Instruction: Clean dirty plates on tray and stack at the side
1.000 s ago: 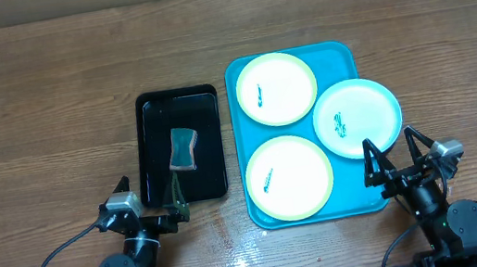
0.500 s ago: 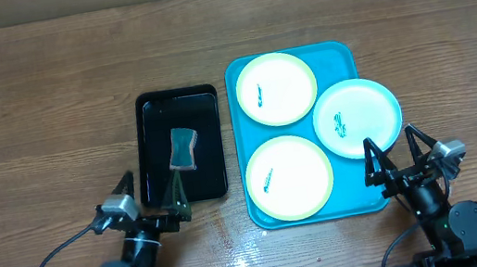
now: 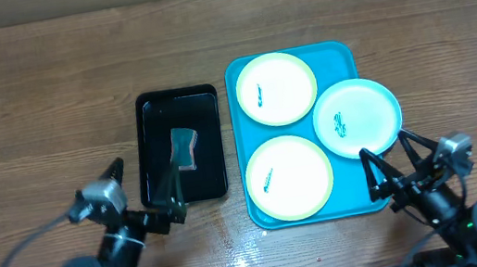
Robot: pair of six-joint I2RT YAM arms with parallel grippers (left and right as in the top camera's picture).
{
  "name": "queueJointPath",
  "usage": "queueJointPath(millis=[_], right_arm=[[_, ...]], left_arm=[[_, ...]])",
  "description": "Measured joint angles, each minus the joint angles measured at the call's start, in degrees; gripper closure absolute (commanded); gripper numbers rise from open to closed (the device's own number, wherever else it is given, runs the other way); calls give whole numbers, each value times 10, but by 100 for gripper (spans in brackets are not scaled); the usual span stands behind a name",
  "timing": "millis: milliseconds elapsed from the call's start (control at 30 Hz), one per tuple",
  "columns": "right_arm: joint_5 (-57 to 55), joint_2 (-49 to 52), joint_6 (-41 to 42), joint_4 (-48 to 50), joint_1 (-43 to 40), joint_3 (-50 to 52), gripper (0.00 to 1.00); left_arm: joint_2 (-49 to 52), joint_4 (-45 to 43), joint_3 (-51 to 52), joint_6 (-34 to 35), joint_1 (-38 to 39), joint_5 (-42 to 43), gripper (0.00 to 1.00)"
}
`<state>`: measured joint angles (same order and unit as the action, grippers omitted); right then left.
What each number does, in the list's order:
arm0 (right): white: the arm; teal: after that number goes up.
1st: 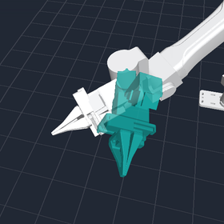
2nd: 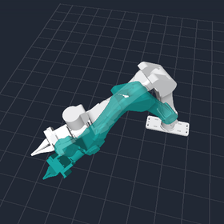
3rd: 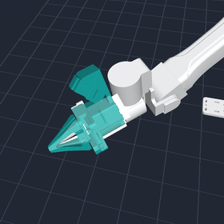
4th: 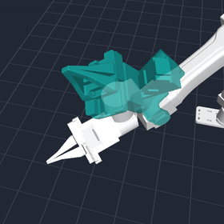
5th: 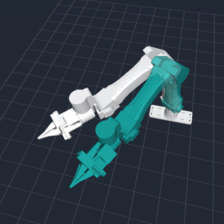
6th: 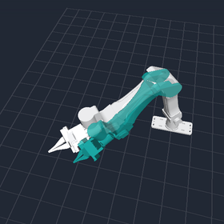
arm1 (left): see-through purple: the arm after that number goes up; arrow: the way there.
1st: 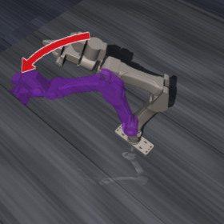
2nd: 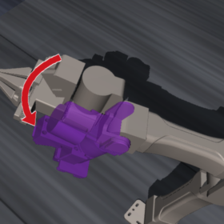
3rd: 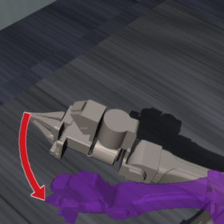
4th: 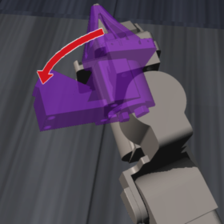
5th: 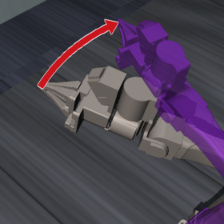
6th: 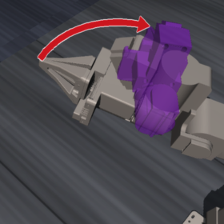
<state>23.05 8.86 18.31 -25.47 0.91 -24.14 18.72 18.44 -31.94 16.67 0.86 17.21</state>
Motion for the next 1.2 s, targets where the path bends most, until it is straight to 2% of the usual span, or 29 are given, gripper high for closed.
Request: queueJointPath(millis=[267, 400, 500, 567, 633, 700, 867, 1033, 1200], right_arm=[[-12, 261, -59, -308, 0, -340, 0], [9, 367, -64, -372, 0, -429, 0], [47, 418, -67, -381, 0, -442, 18], [64, 446, -67, -407, 4, -442, 22], [66, 466, -64, -442, 14, -439, 23], [52, 483, -56, -474, 27, -428, 24], [5, 508, -19, -473, 51, -345, 25], [-5, 508, -4, -443, 54, -282, 26], [-6, 508, -3, -428, 75, -257, 28]], left_arm=[[275, 341, -320, -23, 0, 2, 0], [377, 457, -412, -34, 0, 2, 0], [426, 501, -427, -34, 0, 2, 0], [456, 534, -427, -34, 0, 2, 0], [484, 554, -427, -34, 0, 2, 0], [509, 569, -427, -37, 0, 2, 11], [564, 575, -427, -66, 0, -2, 25], [605, 509, -416, -77, 12, -50, 32], [673, 409, -390, -79, 59, -94, 43]])
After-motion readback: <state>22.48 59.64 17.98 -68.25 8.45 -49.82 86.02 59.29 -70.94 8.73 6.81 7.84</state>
